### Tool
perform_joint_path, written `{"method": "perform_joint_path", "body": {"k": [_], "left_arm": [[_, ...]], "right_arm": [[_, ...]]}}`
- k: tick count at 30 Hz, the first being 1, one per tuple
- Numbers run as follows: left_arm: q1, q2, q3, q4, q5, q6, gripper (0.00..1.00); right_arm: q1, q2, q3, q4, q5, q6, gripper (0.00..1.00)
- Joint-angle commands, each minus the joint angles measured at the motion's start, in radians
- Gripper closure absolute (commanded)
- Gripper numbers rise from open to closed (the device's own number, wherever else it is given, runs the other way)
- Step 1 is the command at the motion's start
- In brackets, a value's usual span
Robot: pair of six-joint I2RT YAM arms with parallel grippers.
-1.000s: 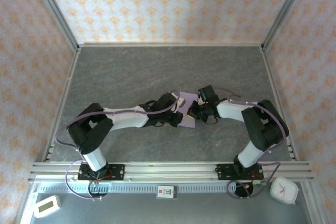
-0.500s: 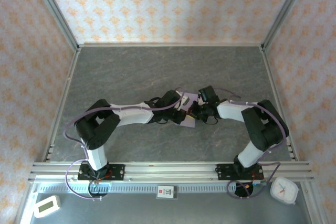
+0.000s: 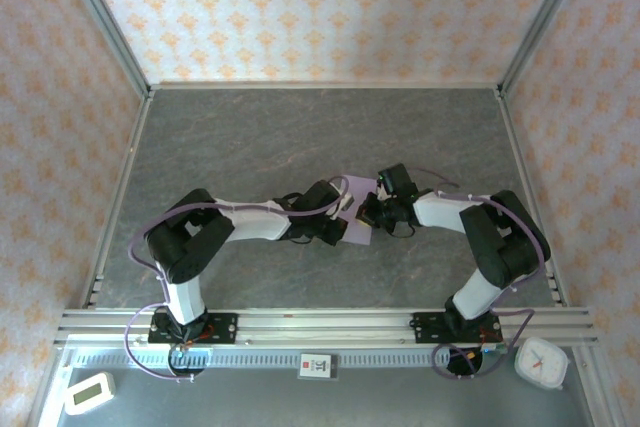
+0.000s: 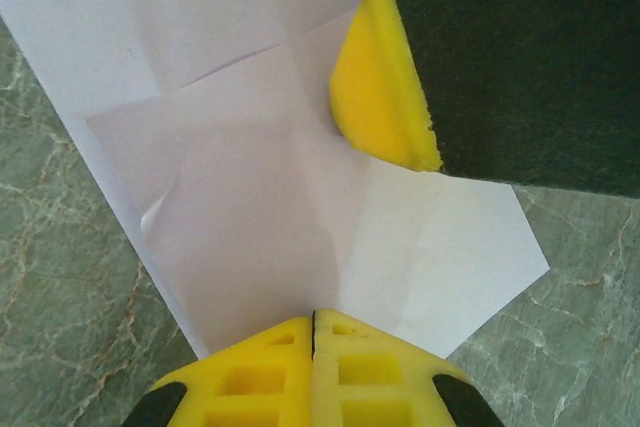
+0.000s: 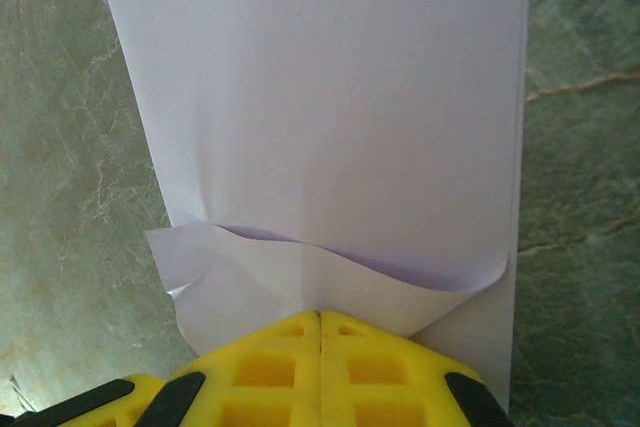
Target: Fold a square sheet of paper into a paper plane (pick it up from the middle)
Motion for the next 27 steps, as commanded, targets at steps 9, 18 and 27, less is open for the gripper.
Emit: {"method": "perform_joint_path", "body": {"k": [9, 18, 27], "left_arm": [[0.01, 0.0, -0.054, -0.002, -0.029, 0.014, 1.0], [0.01, -0.012, -0.079, 0.014, -0.03, -0.007, 1.0], [0.009, -0.009, -0.08, 0.014, -0.032, -0.004, 1.0]], "right_arm": [[0.001, -0.022, 0.049, -0.091, 0.027, -0.027, 1.0], [0.018, -0.116, 0.059, -0.034, 0.014, 0.075, 1.0], [0.114, -0.071, -0.008, 0.063, 0.03, 0.16, 1.0]]}}
